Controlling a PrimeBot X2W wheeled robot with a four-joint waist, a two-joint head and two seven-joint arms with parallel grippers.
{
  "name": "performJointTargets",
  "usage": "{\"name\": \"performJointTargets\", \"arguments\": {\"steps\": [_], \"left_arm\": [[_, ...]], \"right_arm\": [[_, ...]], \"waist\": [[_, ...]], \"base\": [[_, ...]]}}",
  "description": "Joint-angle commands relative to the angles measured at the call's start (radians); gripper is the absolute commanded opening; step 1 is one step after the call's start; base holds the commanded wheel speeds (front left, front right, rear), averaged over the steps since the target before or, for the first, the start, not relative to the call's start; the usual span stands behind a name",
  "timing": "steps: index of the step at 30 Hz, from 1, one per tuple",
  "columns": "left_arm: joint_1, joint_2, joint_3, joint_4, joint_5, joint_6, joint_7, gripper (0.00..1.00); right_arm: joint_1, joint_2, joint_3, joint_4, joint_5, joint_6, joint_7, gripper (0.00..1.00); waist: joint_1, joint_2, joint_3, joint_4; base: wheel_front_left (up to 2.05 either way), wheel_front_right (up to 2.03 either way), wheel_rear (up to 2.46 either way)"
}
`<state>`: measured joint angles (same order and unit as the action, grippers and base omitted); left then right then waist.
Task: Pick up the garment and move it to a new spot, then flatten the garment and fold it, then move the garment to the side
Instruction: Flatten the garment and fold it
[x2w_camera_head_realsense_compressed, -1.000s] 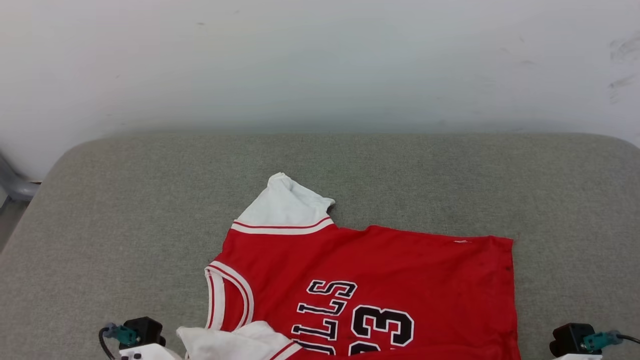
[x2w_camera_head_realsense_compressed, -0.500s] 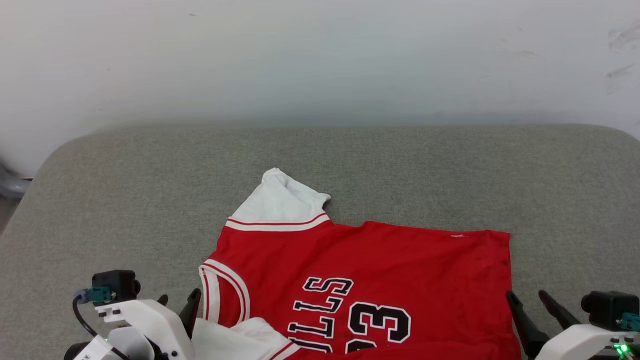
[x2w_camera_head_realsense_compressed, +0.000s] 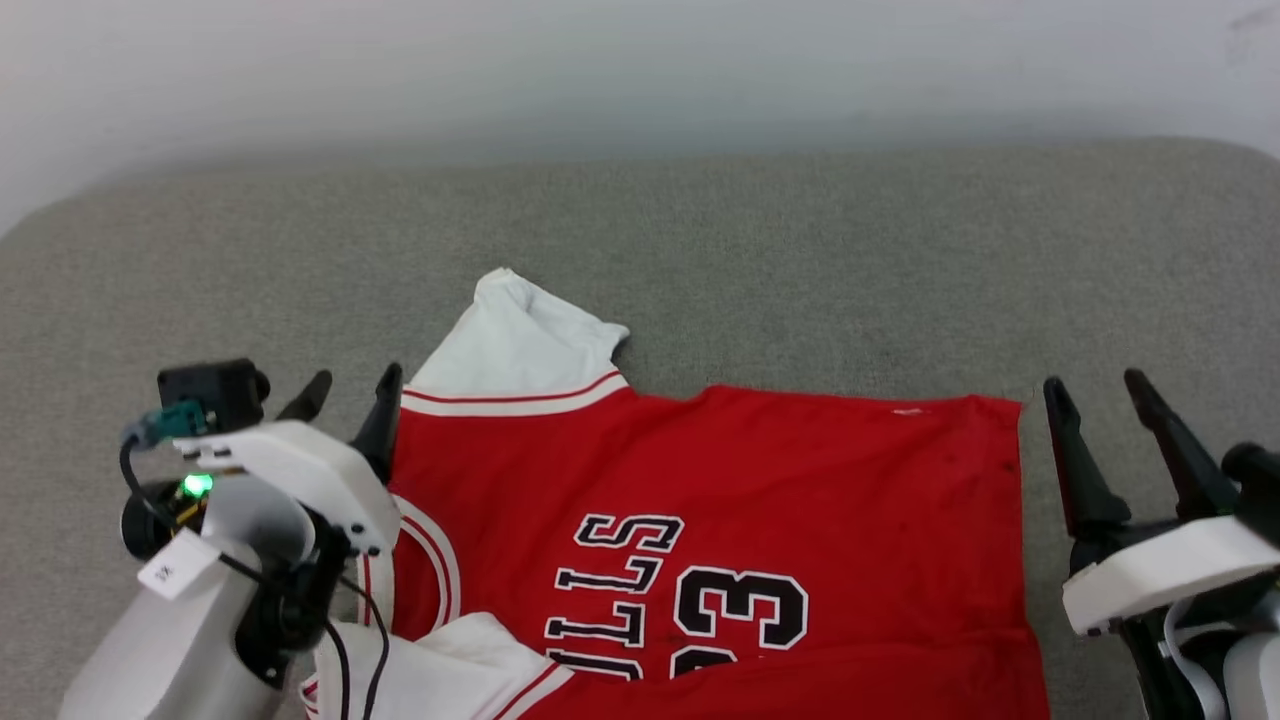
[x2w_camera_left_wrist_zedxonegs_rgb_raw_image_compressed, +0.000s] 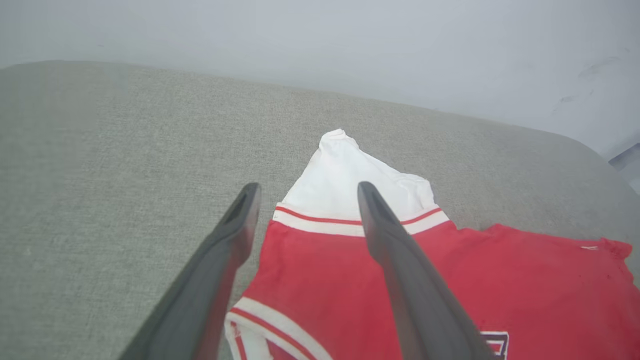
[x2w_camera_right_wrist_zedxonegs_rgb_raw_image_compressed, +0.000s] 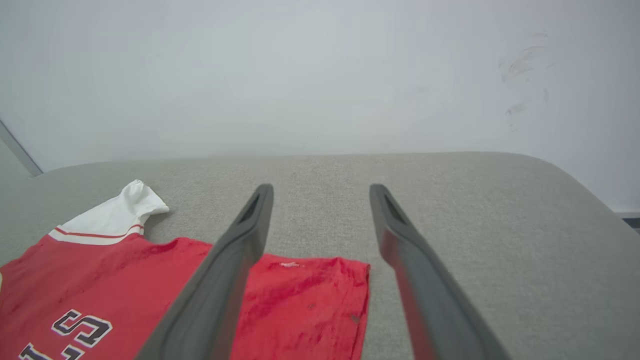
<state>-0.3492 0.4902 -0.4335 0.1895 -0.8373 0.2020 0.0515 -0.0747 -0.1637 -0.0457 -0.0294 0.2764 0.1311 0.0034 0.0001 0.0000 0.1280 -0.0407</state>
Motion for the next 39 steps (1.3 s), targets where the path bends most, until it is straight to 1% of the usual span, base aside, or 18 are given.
{"name": "performJointTargets", "arguments": {"steps": [1,3,4,8,13,15,20,24,27,31,32,33,34,35,39], "left_arm": [[-0.062,-0.002,0.001,0.015,0.010,-0.014,0.007,1.00],[-0.123,0.002,-0.003,0.040,0.015,-0.038,0.025,1.00],[-0.123,0.002,-0.003,0.040,0.015,-0.038,0.025,1.00],[-0.248,0.019,-0.022,0.094,0.008,-0.088,0.104,1.00],[-0.391,0.044,-0.050,0.159,-0.027,-0.147,0.281,1.00],[-0.442,0.059,-0.056,0.193,-0.044,-0.157,0.361,1.00],[-0.547,0.090,-0.075,0.267,-0.069,-0.154,0.547,1.00],[-0.603,0.123,-0.102,0.323,-0.060,-0.129,0.680,1.00],[-0.608,0.139,-0.133,0.363,-0.056,-0.106,0.778,1.00],[-0.572,0.128,-0.183,0.400,-0.068,-0.095,0.906,1.00],[-0.560,0.120,-0.185,0.407,-0.079,-0.090,0.921,0.98],[-0.551,0.112,-0.188,0.411,-0.082,-0.087,0.930,0.51],[-0.544,0.107,-0.191,0.413,-0.086,-0.085,0.933,0.28],[-0.539,0.102,-0.188,0.416,-0.092,-0.084,0.930,0.00],[-0.547,0.081,-0.167,0.411,-0.103,-0.100,0.869,0.00]], "right_arm": [[-0.037,0.006,0.006,-0.022,-0.006,-0.001,-0.008,1.00],[-0.063,0.010,0.008,-0.037,-0.014,-0.001,-0.014,1.00],[-0.063,0.010,0.008,-0.037,-0.014,-0.001,-0.014,1.00],[-0.103,0.019,0.019,-0.052,-0.035,-0.001,-0.021,1.00],[-0.133,0.035,0.037,-0.042,-0.041,-0.001,-0.036,1.00],[-0.139,0.042,0.042,-0.033,-0.033,-0.001,-0.040,1.00],[-0.157,0.063,0.052,-0.003,-0.017,-0.001,-0.057,1.00],[-0.161,0.076,0.061,0.024,0.002,-0.001,-0.073,1.00],[-0.164,0.085,0.062,0.046,0.025,-0.001,-0.076,1.00],[-0.171,0.090,0.052,0.075,0.042,-0.001,-0.083,1.00],[-0.174,0.091,0.051,0.081,0.046,-0.001,-0.082,1.00],[-0.178,0.090,0.051,0.085,0.049,-0.001,-0.084,1.00],[-0.180,0.089,0.050,0.091,0.056,-0.001,-0.081,1.00],[-0.182,0.086,0.050,0.095,0.064,-0.001,-0.078,1.00],[-0.208,0.060,0.044,0.117,0.109,-0.001,-0.059,1.00]], "waist": [[-0.0001,0.0000,0.090,-0.037],[-0.0001,0.0000,0.128,-0.052],[-0.0001,0.0000,0.128,-0.052],[-0.0001,0.0000,0.191,-0.086],[-0.0001,0.0000,0.242,-0.127],[-0.0001,0.0000,0.260,-0.144],[-0.0001,0.0000,0.305,-0.188],[-0.0001,0.0000,0.334,-0.218],[-0.0001,0.0000,0.349,-0.235],[-0.0001,0.0000,0.361,-0.244],[-0.0001,0.0000,0.363,-0.245],[-0.0001,0.0000,0.365,-0.247],[-0.0001,0.0000,0.367,-0.247],[-0.0001,0.0000,0.368,-0.248],[-0.0001,0.0000,0.358,-0.244]], "base": [[0.00,0.00,0.00],[0.00,0.00,0.00],[0.00,0.00,0.00],[0.00,0.00,0.00],[0.00,0.00,0.00],[0.00,0.00,0.00],[0.00,0.00,0.00],[0.00,0.00,0.00],[0.00,0.00,0.00],[0.00,0.00,0.00],[0.00,0.00,0.00],[0.00,0.00,0.00],[0.00,0.00,0.00],[0.00,0.00,0.00],[0.00,0.00,0.00]]}}
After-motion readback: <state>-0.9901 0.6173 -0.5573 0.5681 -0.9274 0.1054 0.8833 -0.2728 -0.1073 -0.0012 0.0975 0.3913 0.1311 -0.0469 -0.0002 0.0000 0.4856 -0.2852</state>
